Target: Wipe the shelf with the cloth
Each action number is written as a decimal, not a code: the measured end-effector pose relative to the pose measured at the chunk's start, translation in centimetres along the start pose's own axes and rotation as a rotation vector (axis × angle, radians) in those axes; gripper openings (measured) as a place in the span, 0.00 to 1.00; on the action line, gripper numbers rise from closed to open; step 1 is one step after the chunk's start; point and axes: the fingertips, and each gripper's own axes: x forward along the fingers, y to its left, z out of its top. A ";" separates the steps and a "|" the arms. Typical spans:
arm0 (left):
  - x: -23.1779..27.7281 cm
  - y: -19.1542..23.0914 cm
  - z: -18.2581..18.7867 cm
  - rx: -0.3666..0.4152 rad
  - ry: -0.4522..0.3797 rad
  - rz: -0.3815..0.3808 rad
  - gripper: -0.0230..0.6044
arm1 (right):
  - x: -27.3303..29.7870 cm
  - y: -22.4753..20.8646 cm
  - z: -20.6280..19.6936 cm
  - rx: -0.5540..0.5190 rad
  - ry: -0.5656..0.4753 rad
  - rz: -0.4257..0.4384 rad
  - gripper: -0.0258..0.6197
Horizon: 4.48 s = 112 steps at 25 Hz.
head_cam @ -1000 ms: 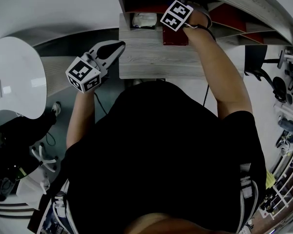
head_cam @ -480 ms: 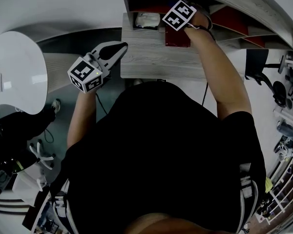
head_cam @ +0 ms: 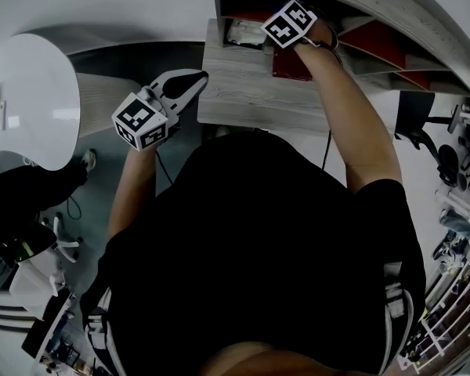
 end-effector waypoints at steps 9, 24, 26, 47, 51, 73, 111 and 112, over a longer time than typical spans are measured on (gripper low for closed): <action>-1.8 0.4 -0.3 -0.007 -0.004 0.055 0.06 | 0.2 1.9 4.4 0.046 -0.091 0.065 0.12; -4.9 0.1 -1.1 -0.003 0.003 0.147 0.06 | 0.1 4.4 8.8 0.055 -0.176 0.157 0.12; -5.0 -0.2 -1.4 0.002 0.012 0.156 0.06 | -0.1 4.9 9.4 0.048 -0.190 0.167 0.12; -6.2 -1.9 -0.7 0.027 0.007 0.213 0.06 | -0.9 5.5 10.2 0.063 -0.229 0.237 0.12; -6.1 -2.3 -0.6 0.031 0.009 0.210 0.06 | -1.8 5.2 10.7 0.080 -0.274 0.221 0.14; -2.0 -5.1 0.1 0.073 0.020 0.115 0.06 | -10.5 4.0 7.2 0.210 -0.508 0.183 0.14; 4.9 -5.7 2.6 0.134 0.050 -0.046 0.06 | -21.0 5.3 -9.0 0.444 -0.602 0.101 0.14; 5.0 -5.7 2.6 0.135 0.053 -0.049 0.06 | -21.1 5.1 -9.6 0.453 -0.602 0.095 0.14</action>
